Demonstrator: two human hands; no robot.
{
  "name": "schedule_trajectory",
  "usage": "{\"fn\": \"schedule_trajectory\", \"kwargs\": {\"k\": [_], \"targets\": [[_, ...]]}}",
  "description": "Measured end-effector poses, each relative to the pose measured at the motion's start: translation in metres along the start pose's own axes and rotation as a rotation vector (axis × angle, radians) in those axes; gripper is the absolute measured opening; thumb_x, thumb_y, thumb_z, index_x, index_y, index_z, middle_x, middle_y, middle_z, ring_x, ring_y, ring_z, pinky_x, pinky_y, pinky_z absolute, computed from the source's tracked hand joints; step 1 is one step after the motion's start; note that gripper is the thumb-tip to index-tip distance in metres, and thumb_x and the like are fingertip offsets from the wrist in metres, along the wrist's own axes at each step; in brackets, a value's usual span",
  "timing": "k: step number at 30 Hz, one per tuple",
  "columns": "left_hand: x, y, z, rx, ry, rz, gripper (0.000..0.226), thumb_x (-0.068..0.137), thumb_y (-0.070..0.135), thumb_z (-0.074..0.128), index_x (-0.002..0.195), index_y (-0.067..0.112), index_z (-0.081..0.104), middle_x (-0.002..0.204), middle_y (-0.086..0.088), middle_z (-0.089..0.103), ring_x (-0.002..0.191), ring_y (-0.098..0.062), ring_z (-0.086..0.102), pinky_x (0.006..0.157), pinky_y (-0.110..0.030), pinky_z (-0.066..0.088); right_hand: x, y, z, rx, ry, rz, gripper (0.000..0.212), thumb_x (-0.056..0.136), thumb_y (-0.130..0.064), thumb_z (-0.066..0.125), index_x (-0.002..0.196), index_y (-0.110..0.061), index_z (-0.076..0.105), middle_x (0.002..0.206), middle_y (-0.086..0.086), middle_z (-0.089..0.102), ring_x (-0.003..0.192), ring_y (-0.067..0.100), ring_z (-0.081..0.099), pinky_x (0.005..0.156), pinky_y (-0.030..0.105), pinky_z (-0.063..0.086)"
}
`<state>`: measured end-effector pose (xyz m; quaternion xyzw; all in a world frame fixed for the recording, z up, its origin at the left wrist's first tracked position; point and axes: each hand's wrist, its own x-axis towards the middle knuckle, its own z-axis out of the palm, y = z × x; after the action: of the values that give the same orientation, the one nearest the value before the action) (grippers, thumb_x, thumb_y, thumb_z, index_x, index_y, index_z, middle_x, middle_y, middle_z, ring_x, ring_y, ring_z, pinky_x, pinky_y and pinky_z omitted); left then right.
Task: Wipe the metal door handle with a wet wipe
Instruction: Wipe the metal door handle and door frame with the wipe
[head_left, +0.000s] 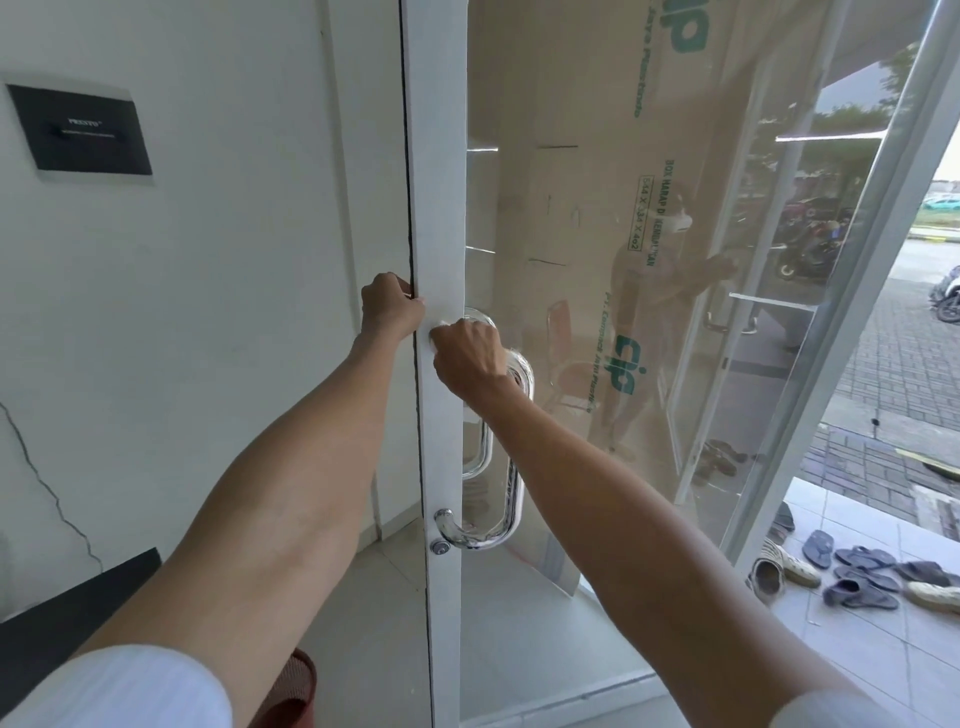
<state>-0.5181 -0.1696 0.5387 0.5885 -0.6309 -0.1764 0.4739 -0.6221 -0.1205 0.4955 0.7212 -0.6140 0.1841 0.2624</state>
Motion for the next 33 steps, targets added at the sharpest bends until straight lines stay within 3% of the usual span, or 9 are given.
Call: {"fn": "schedule_trajectory", "kwargs": {"k": [3, 5, 7, 10, 14, 20, 23, 29, 33], "targets": [[-0.003, 0.005, 0.000, -0.018, -0.008, -0.018, 0.034, 0.086, 0.027, 0.069, 0.106, 0.000, 0.062, 0.111, -0.014, 0.066, 0.106, -0.030, 0.060, 0.082, -0.028, 0.044, -0.001, 0.006, 0.009, -0.018, 0.039, -0.044, 0.016, 0.086, -0.006, 0.053, 0.089, -0.014, 0.066, 0.082, 0.008, 0.070, 0.083, 0.029, 0.067, 0.087, 0.034, 0.043], [-0.003, 0.007, 0.003, -0.014, 0.010, -0.031, 0.037, 0.086, 0.030, 0.069, 0.107, 0.000, 0.059, 0.111, -0.014, 0.064, 0.106, -0.030, 0.059, 0.081, -0.029, 0.043, 0.000, 0.015, 0.016, 0.011, 0.086, -0.087, 0.015, 0.084, -0.009, 0.054, 0.088, -0.016, 0.067, 0.075, 0.006, 0.070, 0.078, 0.026, 0.068, 0.110, 0.036, 0.031], [-0.002, 0.008, 0.005, 0.003, 0.008, -0.034, 0.037, 0.087, 0.031, 0.068, 0.108, 0.003, 0.057, 0.114, -0.015, 0.063, 0.109, -0.031, 0.057, 0.082, -0.031, 0.043, -0.001, 0.024, 0.023, 0.037, 0.106, -0.128, 0.019, 0.083, -0.014, 0.055, 0.097, -0.017, 0.069, 0.072, 0.004, 0.070, 0.075, 0.025, 0.068, 0.116, 0.038, 0.023], [0.000, 0.007, 0.005, 0.019, -0.023, -0.046, 0.030, 0.088, 0.033, 0.066, 0.100, 0.011, 0.049, 0.116, -0.014, 0.061, 0.109, -0.031, 0.055, 0.080, -0.030, 0.040, -0.010, 0.036, 0.030, 0.068, 0.166, -0.190, 0.029, 0.083, -0.019, 0.055, 0.109, -0.020, 0.067, 0.075, 0.003, 0.072, 0.073, 0.025, 0.068, 0.114, 0.039, 0.029], [0.000, 0.007, 0.006, 0.019, -0.028, -0.051, 0.031, 0.088, 0.034, 0.067, 0.098, 0.013, 0.047, 0.110, -0.011, 0.059, 0.109, -0.029, 0.056, 0.079, -0.028, 0.039, -0.020, 0.047, 0.030, 0.089, 0.214, -0.229, 0.026, 0.083, -0.023, 0.056, 0.106, -0.019, 0.066, 0.078, 0.001, 0.073, 0.071, 0.022, 0.069, 0.110, 0.038, 0.036], [0.003, 0.004, 0.005, 0.063, -0.040, -0.032, 0.032, 0.087, 0.036, 0.066, 0.099, 0.014, 0.047, 0.111, -0.012, 0.060, 0.109, -0.030, 0.056, 0.080, -0.029, 0.040, -0.005, 0.023, 0.014, 0.114, 0.054, -0.200, 0.013, 0.078, -0.001, 0.054, 0.081, -0.006, 0.066, 0.076, 0.017, 0.070, 0.076, 0.034, 0.067, 0.103, 0.037, 0.040], [0.006, 0.005, 0.004, 0.094, -0.075, -0.032, 0.034, 0.089, 0.037, 0.064, 0.101, 0.012, 0.044, 0.116, -0.013, 0.058, 0.109, -0.030, 0.055, 0.080, -0.030, 0.039, -0.003, 0.017, 0.012, 0.116, 0.032, -0.146, 0.018, 0.082, 0.006, 0.053, 0.083, -0.003, 0.068, 0.082, 0.018, 0.070, 0.083, 0.035, 0.068, 0.109, 0.035, 0.037], [0.007, 0.007, 0.011, 0.011, -0.118, -0.100, 0.051, 0.092, 0.032, 0.059, 0.127, 0.004, 0.036, 0.130, -0.015, 0.050, 0.117, -0.032, 0.052, 0.095, -0.037, 0.043, -0.025, 0.048, 0.012, 0.103, 0.105, -0.241, 0.024, 0.091, -0.016, 0.053, 0.113, -0.015, 0.063, 0.101, 0.003, 0.072, 0.109, 0.028, 0.063, 0.100, 0.030, 0.041], [0.004, 0.007, 0.014, -0.035, -0.095, -0.096, 0.048, 0.091, 0.028, 0.056, 0.130, 0.009, 0.034, 0.128, -0.014, 0.052, 0.116, -0.032, 0.053, 0.092, -0.035, 0.042, -0.039, 0.074, 0.024, 0.166, 0.232, -0.277, 0.030, 0.080, -0.019, 0.074, 0.109, -0.015, 0.068, 0.097, 0.000, 0.072, 0.092, 0.026, 0.069, 0.094, 0.035, 0.051]]}}
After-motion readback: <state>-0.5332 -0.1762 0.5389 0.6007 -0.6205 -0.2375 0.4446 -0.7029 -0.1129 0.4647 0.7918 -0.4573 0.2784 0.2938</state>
